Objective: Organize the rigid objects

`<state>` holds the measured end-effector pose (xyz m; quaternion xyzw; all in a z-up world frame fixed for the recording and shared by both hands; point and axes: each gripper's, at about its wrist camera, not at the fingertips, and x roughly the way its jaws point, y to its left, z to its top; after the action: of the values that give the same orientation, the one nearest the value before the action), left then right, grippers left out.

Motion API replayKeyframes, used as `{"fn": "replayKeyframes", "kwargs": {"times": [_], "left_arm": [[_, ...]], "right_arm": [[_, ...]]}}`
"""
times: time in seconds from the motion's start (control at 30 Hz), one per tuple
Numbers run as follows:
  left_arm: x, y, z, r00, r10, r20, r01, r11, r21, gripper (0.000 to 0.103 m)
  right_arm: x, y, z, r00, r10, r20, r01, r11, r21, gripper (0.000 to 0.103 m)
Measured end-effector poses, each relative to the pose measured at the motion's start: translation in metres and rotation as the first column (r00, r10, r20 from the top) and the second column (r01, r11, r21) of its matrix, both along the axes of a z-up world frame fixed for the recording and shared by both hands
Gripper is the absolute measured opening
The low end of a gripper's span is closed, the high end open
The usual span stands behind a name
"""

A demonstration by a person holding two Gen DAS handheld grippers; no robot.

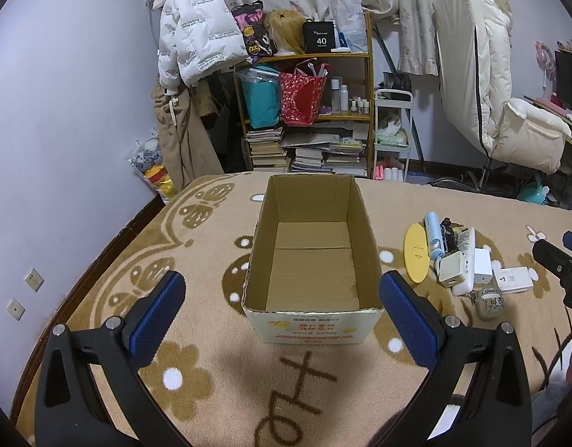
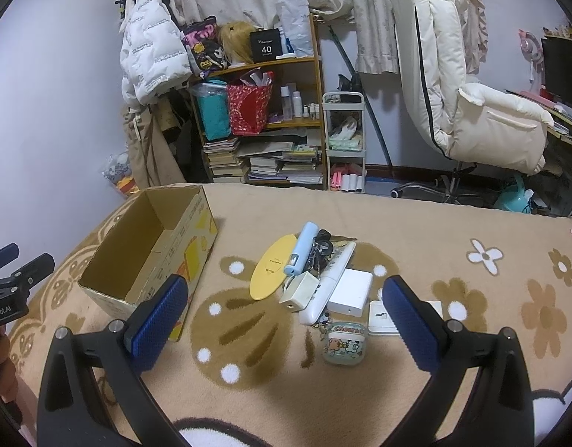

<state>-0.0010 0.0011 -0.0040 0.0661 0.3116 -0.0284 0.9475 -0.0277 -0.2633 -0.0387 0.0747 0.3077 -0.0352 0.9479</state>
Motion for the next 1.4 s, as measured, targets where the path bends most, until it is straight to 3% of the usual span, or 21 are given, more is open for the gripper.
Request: {"fn": "replayKeyframes", "kwargs": {"times": [1.4], "left_arm": [[-0.0001,-0.0016,-0.0055,1.0,0.002,-0.007,-0.002,1.0,0.012,0.103]], "right_arm": [[-0.0007,0.002,0.0002,1.0,0.014,-0.002,-0.014,1.0,-0.009,0.103]]}}
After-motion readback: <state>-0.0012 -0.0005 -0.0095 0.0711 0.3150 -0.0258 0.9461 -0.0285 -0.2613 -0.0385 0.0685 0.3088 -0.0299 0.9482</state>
